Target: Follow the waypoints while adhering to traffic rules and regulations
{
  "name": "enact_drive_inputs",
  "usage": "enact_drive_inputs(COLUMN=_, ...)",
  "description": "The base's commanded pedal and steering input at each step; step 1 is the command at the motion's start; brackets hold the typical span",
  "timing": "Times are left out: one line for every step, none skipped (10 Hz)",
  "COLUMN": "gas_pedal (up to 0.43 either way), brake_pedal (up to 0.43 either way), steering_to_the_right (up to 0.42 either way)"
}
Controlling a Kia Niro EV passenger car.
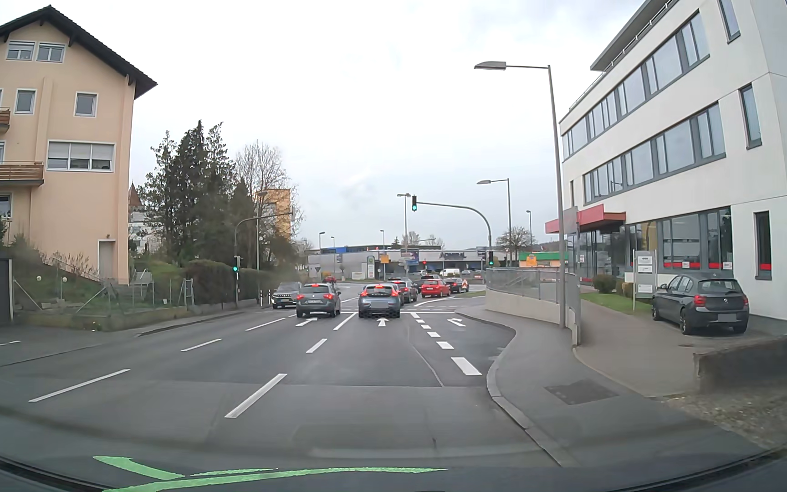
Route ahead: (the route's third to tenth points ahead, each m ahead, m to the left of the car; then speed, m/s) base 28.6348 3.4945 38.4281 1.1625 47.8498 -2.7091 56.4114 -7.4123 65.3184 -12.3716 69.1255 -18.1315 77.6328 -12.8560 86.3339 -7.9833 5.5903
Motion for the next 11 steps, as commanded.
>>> enact_drive_inputs(gas_pedal=0.0, brake_pedal=0.159, steering_to_the_right=-0.014)
enact_drive_inputs(gas_pedal=0.0, brake_pedal=0.165, steering_to_the_right=-0.013)
enact_drive_inputs(gas_pedal=0.0, brake_pedal=0.159, steering_to_the_right=-0.014)
enact_drive_inputs(gas_pedal=0.0, brake_pedal=0.165, steering_to_the_right=-0.014)
enact_drive_inputs(gas_pedal=0.0, brake_pedal=0.165, steering_to_the_right=-0.014)
enact_drive_inputs(gas_pedal=0.0, brake_pedal=0.165, steering_to_the_right=-0.013)
enact_drive_inputs(gas_pedal=0.0, brake_pedal=0.171, steering_to_the_right=-0.014)
enact_drive_inputs(gas_pedal=0.0, brake_pedal=0.177, steering_to_the_right=-0.013)
enact_drive_inputs(gas_pedal=0.0, brake_pedal=0.183, steering_to_the_right=-0.013)
enact_drive_inputs(gas_pedal=0.0, brake_pedal=0.189, steering_to_the_right=-0.011)
enact_drive_inputs(gas_pedal=0.0, brake_pedal=0.183, steering_to_the_right=-0.009)
